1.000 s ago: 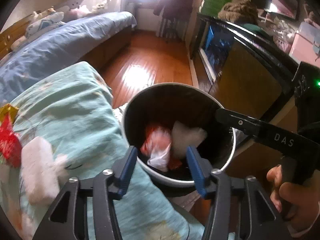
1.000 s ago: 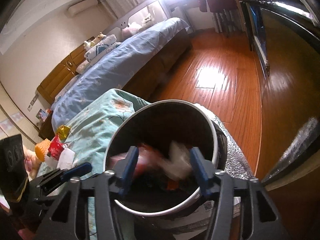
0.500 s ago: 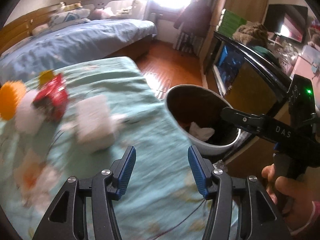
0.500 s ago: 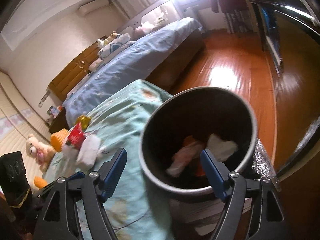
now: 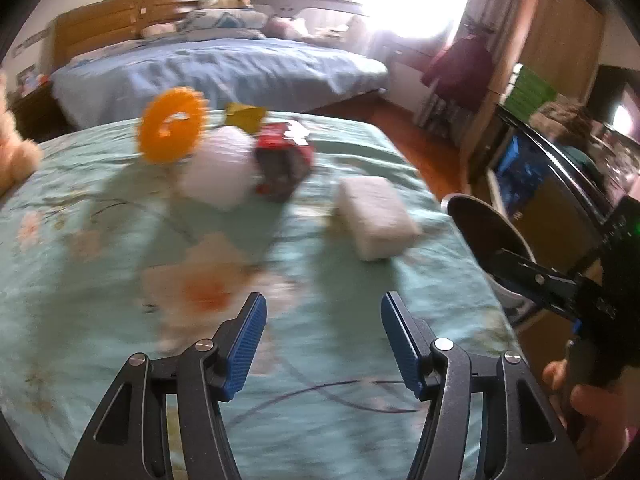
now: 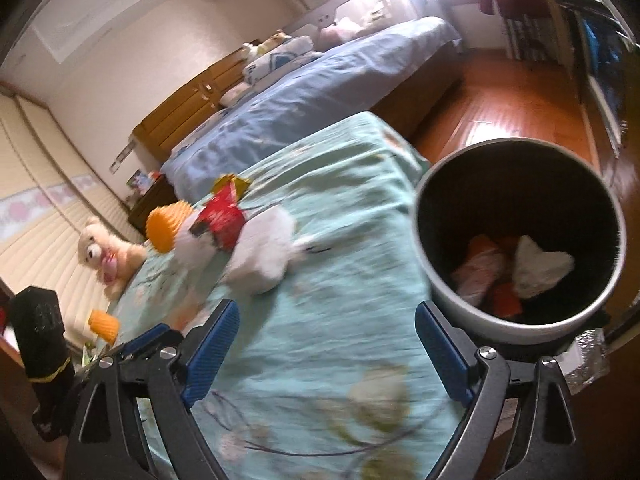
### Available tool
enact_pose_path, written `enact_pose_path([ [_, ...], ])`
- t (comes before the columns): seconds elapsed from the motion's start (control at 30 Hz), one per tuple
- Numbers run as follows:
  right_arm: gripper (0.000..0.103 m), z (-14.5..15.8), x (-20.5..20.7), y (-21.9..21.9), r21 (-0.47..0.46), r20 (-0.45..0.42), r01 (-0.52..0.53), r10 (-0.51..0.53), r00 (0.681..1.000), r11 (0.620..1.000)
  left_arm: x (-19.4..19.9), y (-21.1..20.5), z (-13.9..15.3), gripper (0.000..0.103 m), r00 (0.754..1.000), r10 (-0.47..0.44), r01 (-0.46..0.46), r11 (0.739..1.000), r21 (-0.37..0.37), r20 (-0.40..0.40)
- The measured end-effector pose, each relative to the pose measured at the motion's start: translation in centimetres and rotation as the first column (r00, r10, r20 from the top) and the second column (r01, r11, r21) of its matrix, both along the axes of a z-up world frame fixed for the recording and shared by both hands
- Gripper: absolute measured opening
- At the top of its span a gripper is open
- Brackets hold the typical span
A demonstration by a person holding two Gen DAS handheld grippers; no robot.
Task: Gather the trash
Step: 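Grasp the white foam block with the right tool while the left tool grasps the red snack bag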
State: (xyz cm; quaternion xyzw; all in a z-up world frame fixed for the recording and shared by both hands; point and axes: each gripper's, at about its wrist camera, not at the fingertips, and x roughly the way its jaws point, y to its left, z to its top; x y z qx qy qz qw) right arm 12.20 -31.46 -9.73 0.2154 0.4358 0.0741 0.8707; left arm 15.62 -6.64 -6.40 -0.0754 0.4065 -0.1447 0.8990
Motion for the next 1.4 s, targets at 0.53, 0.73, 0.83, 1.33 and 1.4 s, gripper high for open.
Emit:
enact_pose_path([
  [0.53, 0.091, -0.6, 2.9, 5.4, -0.029, -0.012, -0.105, 0.105, 0.994, 0.994, 4.4, 4.7, -0.7, 0.062, 0.996, 0.075, -0.073, 0.997, 0.038, -0.052],
  [0.73, 0.091, -1.0, 4.5, 6.5, -0.05, -0.018, -0.128, 0.127, 0.992, 0.99, 7.4, 4.9, -0.7, 0.062, 0.995, 0.087, -0.085, 0.995, 0.044, -0.049],
  [0.83, 0.091, -1.5, 5.4, 6.9, -0.057, -0.029, -0.134, 0.132, 0.991, 0.989, 9.0, 4.7, -0.9, 0.065, 0.996, 0.082, -0.08, 0.995, 0.053, -0.038],
  [1.33, 0.05, -2.8, 7.4, 7.3, -0.11, -0.063, -0.145, 0.139, 0.988, 0.983, 13.6, 3.1, -3.1, 0.007, 0.997, 0.054, -0.051, 0.998, 0.042, -0.057],
  [1.4, 0.049, -2.6, 6.9, 7.3, -0.116, -0.054, -0.149, 0.143, 0.988, 0.982, 13.3, 3.6, -3.2, 0.004, 0.997, 0.055, -0.054, 0.998, 0.022, -0.057],
])
